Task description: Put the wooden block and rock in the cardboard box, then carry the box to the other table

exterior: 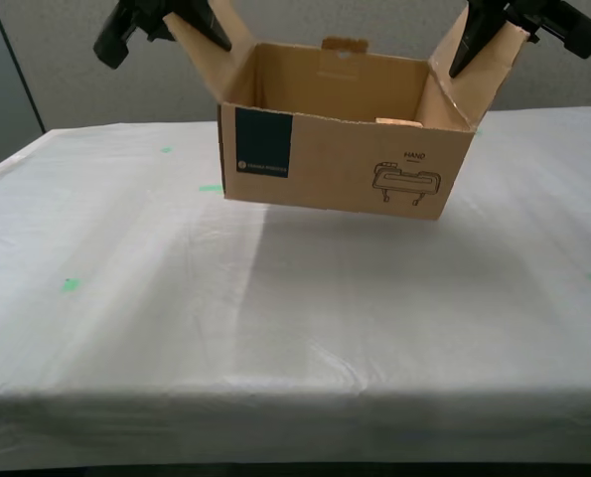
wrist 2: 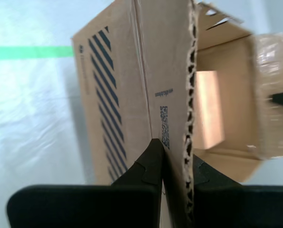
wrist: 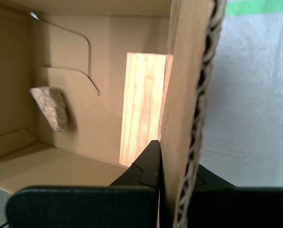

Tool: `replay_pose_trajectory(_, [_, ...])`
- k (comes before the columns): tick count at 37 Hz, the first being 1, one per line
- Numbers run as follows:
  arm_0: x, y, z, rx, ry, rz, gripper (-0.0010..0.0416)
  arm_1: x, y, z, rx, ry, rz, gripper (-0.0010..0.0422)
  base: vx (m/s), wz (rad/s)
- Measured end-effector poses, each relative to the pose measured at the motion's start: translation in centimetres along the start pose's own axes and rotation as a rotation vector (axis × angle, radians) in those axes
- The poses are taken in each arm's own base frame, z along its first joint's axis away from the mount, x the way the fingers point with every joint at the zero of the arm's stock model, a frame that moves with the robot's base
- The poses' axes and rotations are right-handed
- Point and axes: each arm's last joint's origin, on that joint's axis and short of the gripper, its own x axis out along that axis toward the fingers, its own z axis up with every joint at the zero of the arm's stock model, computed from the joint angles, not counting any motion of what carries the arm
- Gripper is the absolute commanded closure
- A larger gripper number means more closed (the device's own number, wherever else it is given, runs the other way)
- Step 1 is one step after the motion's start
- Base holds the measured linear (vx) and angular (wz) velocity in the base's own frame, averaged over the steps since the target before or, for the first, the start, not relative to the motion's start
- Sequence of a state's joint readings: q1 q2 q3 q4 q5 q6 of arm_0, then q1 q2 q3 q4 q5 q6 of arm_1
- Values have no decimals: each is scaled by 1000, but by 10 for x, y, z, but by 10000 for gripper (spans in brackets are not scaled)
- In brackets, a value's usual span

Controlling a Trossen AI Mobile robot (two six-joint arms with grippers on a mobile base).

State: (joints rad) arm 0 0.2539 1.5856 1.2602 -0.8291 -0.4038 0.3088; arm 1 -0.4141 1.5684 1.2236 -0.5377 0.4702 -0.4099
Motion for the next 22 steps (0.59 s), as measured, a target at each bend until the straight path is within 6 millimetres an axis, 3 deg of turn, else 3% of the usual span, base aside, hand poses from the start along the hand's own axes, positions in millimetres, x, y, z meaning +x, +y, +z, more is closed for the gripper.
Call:
replay_pose_trajectory(10, [-2,0,22,-1,-80,30,406,-3,6,6,16,-66,77,413,-14,0])
replay_pose_trajectory(16, [14,-4,36,30,-44,19,406,14,16,9,39,-26,98,413,0,0])
replay_pose_trajectory(22, [18,-2,48,32,-52,20,406,35,25,20,79,1,113,413,0,0])
